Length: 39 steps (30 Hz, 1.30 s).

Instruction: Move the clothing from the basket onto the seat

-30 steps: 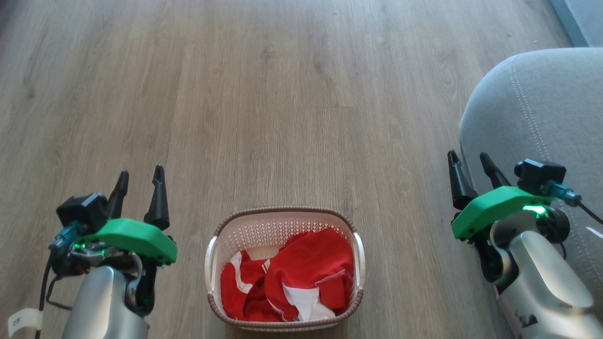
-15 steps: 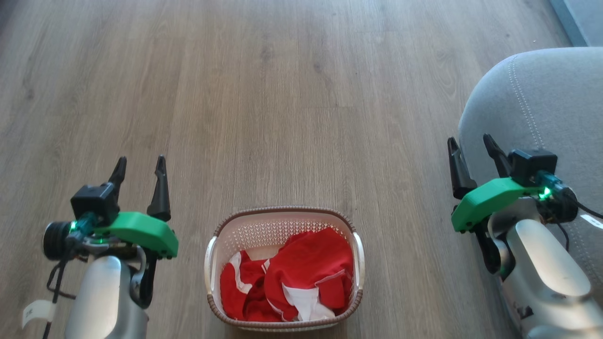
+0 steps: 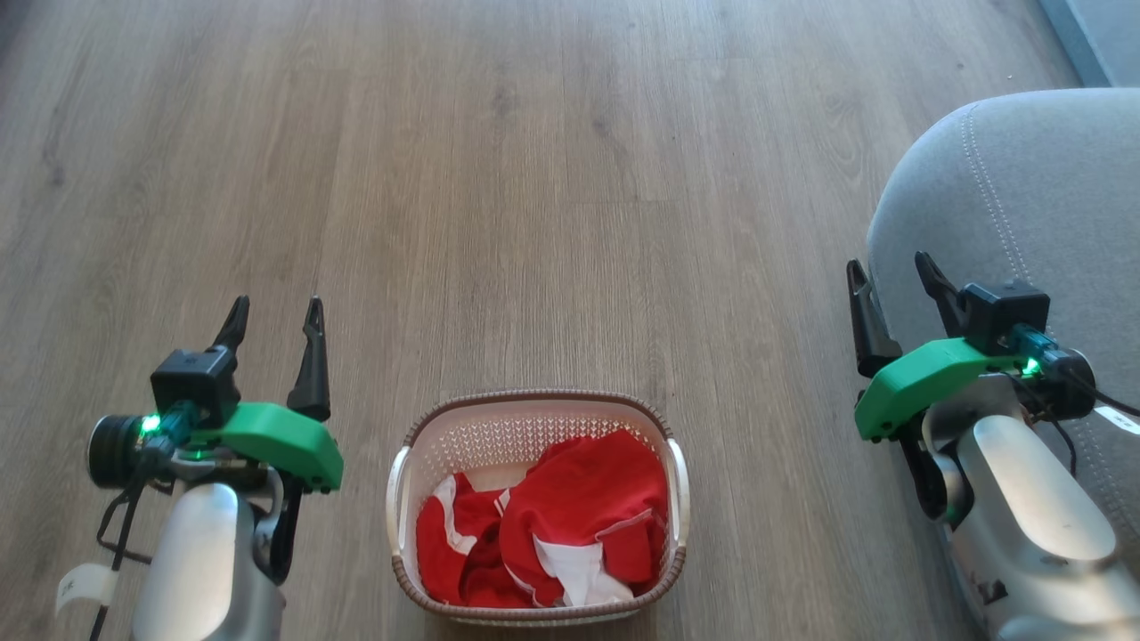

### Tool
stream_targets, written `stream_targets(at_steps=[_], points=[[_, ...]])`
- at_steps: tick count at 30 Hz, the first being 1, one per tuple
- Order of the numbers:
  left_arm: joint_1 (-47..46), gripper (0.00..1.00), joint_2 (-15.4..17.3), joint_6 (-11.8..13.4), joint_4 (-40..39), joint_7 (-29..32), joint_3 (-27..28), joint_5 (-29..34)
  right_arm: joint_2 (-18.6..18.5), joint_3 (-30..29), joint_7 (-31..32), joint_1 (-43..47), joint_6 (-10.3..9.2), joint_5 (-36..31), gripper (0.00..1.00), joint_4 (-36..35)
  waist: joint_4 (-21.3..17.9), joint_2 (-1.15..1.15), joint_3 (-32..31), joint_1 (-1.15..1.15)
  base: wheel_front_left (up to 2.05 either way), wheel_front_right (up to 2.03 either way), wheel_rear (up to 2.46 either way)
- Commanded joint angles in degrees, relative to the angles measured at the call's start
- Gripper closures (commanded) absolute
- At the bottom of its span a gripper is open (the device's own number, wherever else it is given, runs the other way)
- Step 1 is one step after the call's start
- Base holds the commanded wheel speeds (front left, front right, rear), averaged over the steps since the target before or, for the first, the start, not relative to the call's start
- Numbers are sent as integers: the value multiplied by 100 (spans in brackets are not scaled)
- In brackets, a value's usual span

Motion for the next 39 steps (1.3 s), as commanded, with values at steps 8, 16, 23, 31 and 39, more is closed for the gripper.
stream_targets(at_steps=[8, 16, 23, 31, 39], points=[[-284, 0, 52, -10, -128, -55, 223, -7, -30, -38, -71, -212, 41, -123, 0, -285, 9, 0, -2, 0, 0, 0, 0], [-228, 0, 31, -20, -98, -55, 186, -35, 1, -56, -71, -269, 41, -153, 0, -469, -43, 0, 190, 0, 0, 0, 0], [-272, 0, 11, -26, -43, -55, 147, -78, 11, -64, -71, -430, 41, -179, 0, -740, -141, 0, 650, 0, 0, 0, 0], [-455, 0, -6, -30, 95, -55, -10, -182, -29, -123, -71, -786, 41, -221, 0, -1166, -291, 0, 1557, 0, 0, 0, 0], [-816, 0, -9, -24, 409, -55, -505, -537, -33, -192, -71, -1287, 41, -299, 0, -1731, -475, 0, 2631, 0, 0, 0, 0]])
